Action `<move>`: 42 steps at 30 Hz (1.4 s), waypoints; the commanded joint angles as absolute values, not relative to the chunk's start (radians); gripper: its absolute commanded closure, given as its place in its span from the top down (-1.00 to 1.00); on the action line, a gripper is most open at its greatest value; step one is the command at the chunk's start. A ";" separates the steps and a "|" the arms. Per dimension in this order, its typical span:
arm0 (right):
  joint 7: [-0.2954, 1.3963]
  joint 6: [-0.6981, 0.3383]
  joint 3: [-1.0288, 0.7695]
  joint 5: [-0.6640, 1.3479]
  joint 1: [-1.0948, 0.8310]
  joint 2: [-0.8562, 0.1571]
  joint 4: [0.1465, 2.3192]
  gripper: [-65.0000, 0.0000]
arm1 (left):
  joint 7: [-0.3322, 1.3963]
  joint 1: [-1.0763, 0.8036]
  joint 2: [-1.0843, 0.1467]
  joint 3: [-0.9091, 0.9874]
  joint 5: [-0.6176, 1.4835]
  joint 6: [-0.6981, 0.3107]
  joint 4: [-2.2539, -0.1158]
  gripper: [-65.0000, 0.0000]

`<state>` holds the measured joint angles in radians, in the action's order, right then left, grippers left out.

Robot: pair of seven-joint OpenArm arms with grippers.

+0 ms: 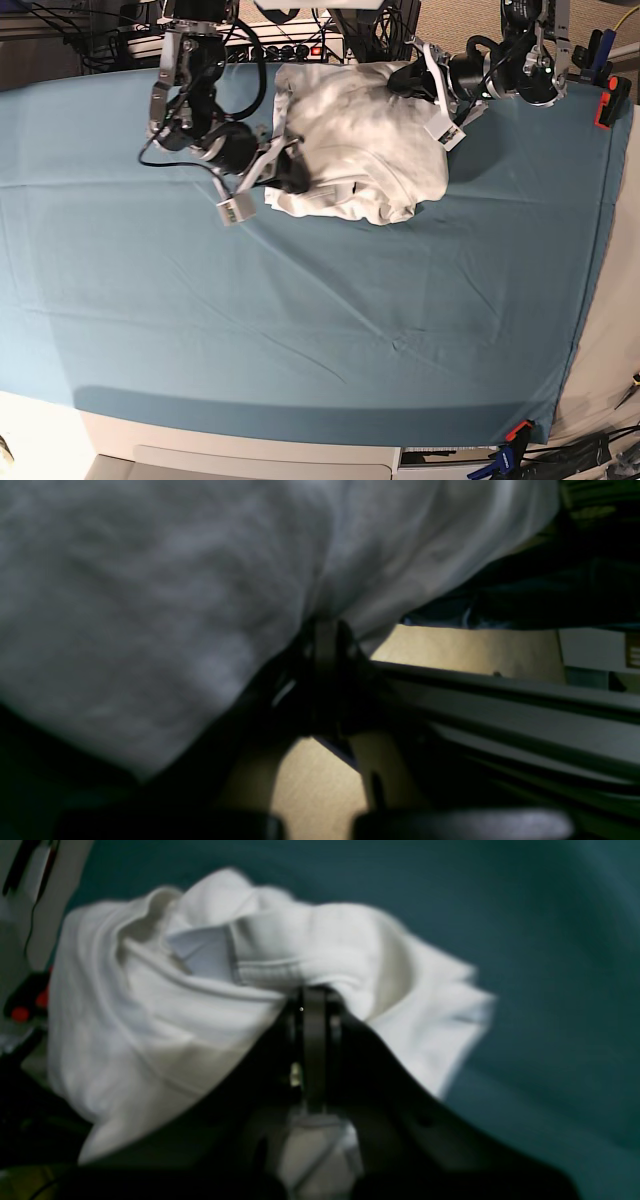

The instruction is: Fold the T-shirt properly

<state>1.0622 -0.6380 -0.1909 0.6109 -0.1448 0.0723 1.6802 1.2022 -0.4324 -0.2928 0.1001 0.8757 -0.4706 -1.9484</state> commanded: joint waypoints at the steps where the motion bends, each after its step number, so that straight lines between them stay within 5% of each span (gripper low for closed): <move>1: 1.039 -0.628 -0.213 0.609 -0.123 0.067 1.693 -1.00 | 1.211 -0.433 -0.314 0.108 0.837 -0.459 -1.959 -1.00; 17: 1.050 -0.624 -0.389 0.696 -0.097 0.066 1.695 -1.00 | 1.266 -0.460 -0.406 0.108 1.041 -0.581 -2.207 -1.00; 24: 1.151 -0.624 -0.502 0.736 -0.108 0.059 1.798 -1.00 | 1.209 -0.491 -0.419 0.235 0.849 -0.554 -2.356 -1.00; 31: 1.156 -0.624 -0.654 0.764 -0.345 -0.029 2.041 -1.00 | 1.126 -0.505 -0.419 0.585 0.567 -0.398 -2.356 -1.00; 42: 1.168 -0.624 -0.898 0.814 -0.773 -0.067 2.163 -1.00 | 1.182 -0.688 -0.407 0.777 0.672 -0.367 -2.073 -1.00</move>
